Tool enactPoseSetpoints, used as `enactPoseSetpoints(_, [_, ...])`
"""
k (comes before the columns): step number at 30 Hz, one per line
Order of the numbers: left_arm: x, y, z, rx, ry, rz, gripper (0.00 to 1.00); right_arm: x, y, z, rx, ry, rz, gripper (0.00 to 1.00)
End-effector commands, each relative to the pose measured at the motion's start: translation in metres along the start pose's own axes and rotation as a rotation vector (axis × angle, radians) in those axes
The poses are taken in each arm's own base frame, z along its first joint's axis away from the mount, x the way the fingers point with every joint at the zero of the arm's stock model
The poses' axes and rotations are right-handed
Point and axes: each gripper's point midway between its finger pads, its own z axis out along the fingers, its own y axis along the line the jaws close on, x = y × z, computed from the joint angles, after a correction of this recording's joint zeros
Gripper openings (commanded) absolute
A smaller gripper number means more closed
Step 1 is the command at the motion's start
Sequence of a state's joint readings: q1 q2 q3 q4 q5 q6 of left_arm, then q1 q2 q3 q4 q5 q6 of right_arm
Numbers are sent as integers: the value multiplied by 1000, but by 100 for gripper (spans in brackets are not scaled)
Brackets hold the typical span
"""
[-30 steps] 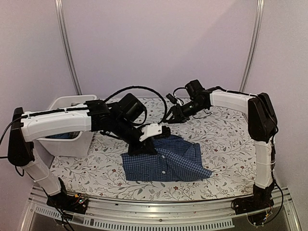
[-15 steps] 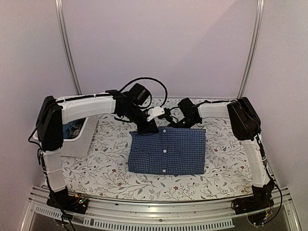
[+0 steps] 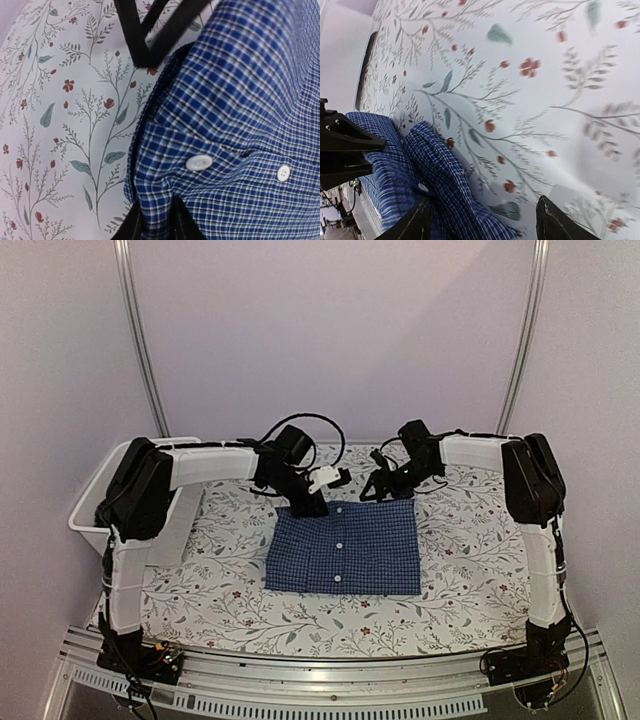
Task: Fold and stack the mixed laundry pile
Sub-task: Fold the 2/3-rectangle-folded shirt at the center of the board, then pick up the square-folded shirt from the center of the board.
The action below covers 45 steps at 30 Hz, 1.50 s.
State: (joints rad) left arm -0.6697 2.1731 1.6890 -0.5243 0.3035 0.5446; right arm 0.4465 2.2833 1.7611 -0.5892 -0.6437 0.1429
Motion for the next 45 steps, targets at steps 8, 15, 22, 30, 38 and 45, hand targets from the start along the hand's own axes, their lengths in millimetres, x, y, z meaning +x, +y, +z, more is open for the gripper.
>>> enactPoseSetpoints(8, [-19,94,-89,-176,-208,-391,56,-16,-27,-129,130,-241,71,71])
enactPoseSetpoints(15, [34,38,-109,-93,-251,-695,62,42,-11,-131,67,-207,106,72])
enactPoseSetpoints(22, [59,32,-88,-44,-292,-917,67,56,-16,-107,-17,-182,134,74])
enactPoseSetpoints(30, [57,41,-49,62,-277,-1018,57,53,-29,-76,-97,-125,144,55])
enactPoseSetpoints(38, [56,34,-66,69,-314,-1020,0,31,-9,-90,-104,-164,92,4])
enactPoseSetpoints(45, [95,34,-78,-42,-277,-1058,0,22,5,-110,-78,-229,37,0])
